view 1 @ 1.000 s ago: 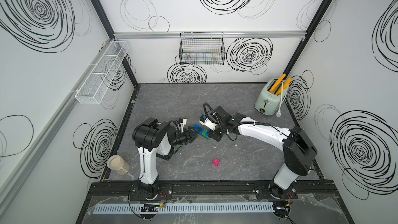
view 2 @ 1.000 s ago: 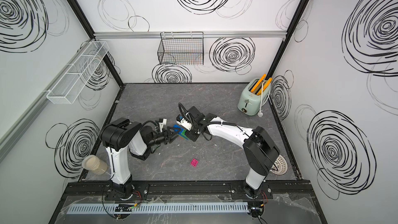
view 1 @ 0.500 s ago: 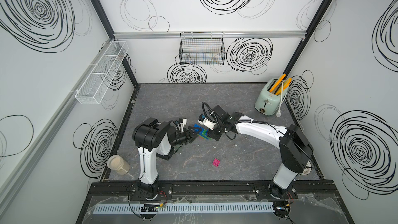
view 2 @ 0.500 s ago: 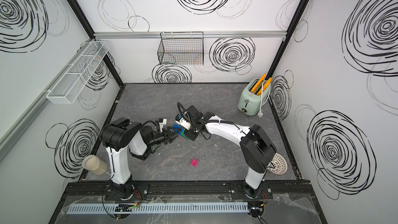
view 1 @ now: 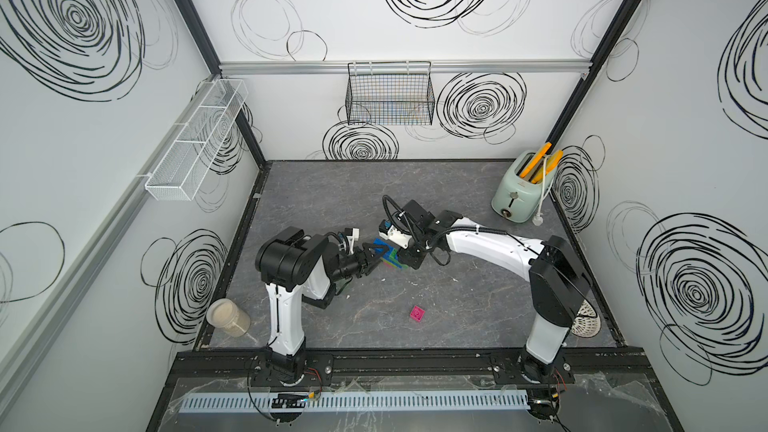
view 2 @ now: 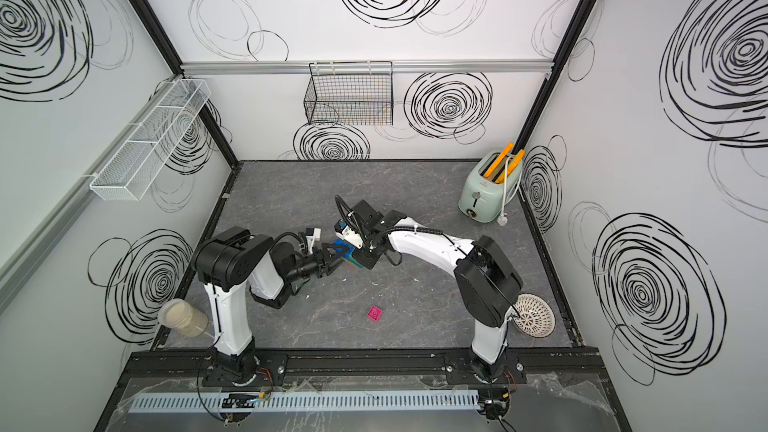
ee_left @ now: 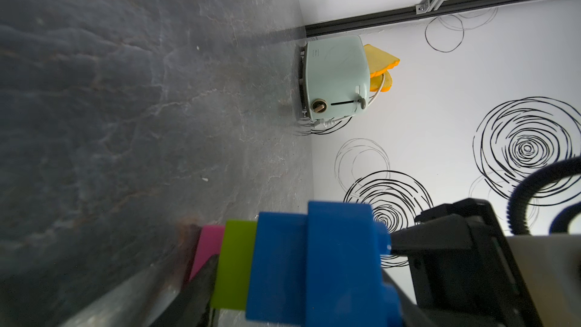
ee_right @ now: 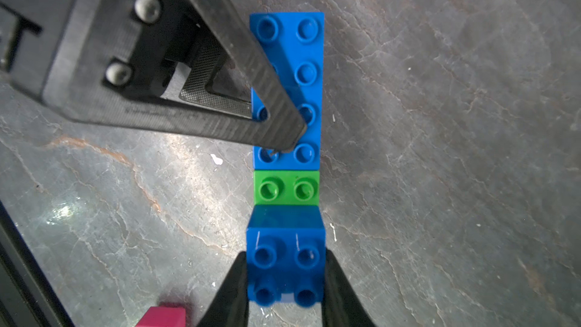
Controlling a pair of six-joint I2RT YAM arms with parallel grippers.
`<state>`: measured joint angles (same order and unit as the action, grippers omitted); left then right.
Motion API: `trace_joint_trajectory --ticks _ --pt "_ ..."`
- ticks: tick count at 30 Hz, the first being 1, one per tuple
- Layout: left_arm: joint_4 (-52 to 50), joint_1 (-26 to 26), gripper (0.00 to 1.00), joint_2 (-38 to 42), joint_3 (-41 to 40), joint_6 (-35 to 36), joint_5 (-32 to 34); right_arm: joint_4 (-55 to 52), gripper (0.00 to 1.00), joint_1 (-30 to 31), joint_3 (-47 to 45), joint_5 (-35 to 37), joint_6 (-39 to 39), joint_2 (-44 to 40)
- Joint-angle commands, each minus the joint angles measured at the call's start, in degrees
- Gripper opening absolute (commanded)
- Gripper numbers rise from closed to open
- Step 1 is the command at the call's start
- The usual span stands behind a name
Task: Assemble a heart with lego
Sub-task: Assemble the lego brick with the lego brick.
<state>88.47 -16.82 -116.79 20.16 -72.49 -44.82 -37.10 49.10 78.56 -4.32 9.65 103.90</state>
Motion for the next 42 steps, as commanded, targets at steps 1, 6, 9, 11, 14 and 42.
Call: trace_joint_trajectory --ticks 1,6,9,11,14,42 --pt "-3.7 -1.0 0.61 -2.1 -0.6 1.5 -1.5 -2.0 0.24 0.5 -1.7 3.5 -0.4 6.1" --pt "-3.6 -1.0 0.61 -2.2 -0.4 1.3 -1.5 -1.9 0.24 0.9 -1.1 4.5 -0.2 6.0" --pt "-3.6 -1.0 0.61 -2.3 -0.4 1.3 -1.6 -1.9 0.25 1.6 -1.1 4.4 0.2 6.6" --pt "-3.5 -0.9 0.61 -2.4 -0.3 1.2 -1.6 -1.3 0.29 1.2 -1.2 3.7 -0.4 6.4" --pt "-3.6 -0.9 0.61 -2.4 -0.4 1.3 -1.5 0.7 0.37 -0.3 -1.5 2.4 -1.3 3.3" --pt "-4.1 -1.1 0.61 -2.7 -0.1 1.6 -1.3 6.2 0.78 -6.3 -6.1 -4.1 -4.5 -3.2"
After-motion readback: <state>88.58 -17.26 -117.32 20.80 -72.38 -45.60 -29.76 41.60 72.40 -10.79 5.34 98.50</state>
